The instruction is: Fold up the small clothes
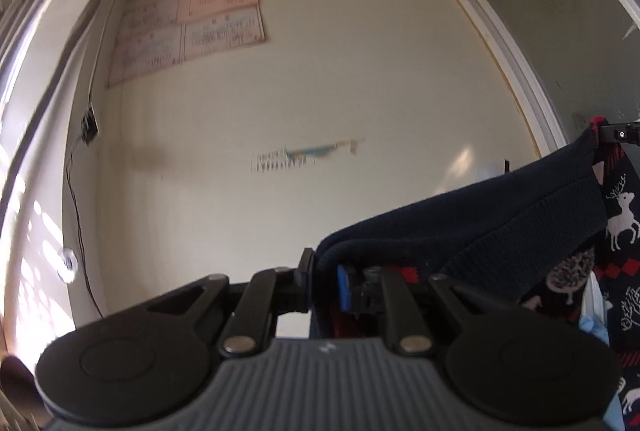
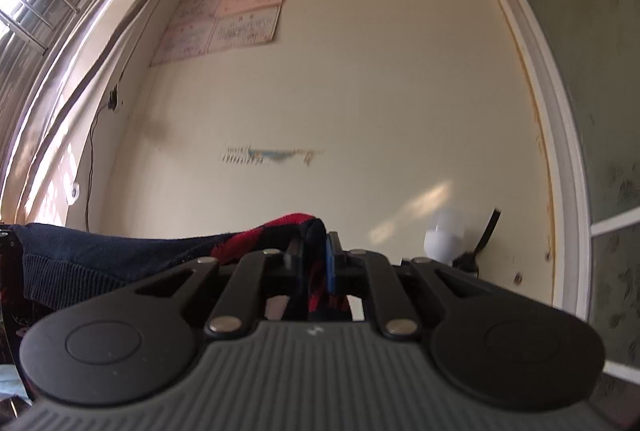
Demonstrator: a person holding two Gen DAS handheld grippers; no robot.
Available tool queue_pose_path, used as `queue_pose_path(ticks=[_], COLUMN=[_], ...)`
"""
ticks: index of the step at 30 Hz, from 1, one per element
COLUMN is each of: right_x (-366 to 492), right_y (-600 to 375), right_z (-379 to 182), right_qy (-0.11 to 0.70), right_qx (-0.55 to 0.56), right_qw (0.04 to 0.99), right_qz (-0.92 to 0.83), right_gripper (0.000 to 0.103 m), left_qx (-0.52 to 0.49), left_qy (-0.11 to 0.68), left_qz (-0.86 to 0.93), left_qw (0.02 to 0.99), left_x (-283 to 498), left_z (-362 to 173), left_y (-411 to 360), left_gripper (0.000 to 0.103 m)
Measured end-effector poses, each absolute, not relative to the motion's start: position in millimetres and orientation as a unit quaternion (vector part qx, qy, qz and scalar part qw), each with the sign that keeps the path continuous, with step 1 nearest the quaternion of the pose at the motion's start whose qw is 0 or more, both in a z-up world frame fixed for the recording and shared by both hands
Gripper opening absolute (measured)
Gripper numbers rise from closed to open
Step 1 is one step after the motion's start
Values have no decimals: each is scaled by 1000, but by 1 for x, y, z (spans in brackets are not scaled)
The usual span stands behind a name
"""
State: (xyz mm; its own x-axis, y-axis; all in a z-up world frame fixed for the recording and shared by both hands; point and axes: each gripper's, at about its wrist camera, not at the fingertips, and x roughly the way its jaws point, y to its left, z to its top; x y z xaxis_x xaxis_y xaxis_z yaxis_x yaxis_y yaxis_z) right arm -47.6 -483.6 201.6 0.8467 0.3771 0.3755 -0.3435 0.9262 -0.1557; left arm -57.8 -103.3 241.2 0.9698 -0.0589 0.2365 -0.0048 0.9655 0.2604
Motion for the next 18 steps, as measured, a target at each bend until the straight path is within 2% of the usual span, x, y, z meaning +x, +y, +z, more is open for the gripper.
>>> queue_pose_path(ticks=[4, 8, 13, 18], right_x=[-57, -37, 30, 160], right_y=[-488, -486, -473, -455], right_z=[239, 242, 193, 104], right_qy=[-234, -210, -108, 59], right_qx=[-53, -58, -62, -88], right_qw=[957, 964, 981, 987], right_qz=[163, 153, 149, 124], right_gripper=[13, 13, 13, 13], left_qx=[164, 167, 163, 159], left_qy=[-164, -126, 16, 196], left_qz=[-5, -15, -29, -24], left_qw=[973, 978, 986, 967], left_x=[-58, -35, 54, 188], left_z=[279, 287, 233, 130], left_y=[-116, -116, -114, -115], left_gripper=[11, 12, 12, 12])
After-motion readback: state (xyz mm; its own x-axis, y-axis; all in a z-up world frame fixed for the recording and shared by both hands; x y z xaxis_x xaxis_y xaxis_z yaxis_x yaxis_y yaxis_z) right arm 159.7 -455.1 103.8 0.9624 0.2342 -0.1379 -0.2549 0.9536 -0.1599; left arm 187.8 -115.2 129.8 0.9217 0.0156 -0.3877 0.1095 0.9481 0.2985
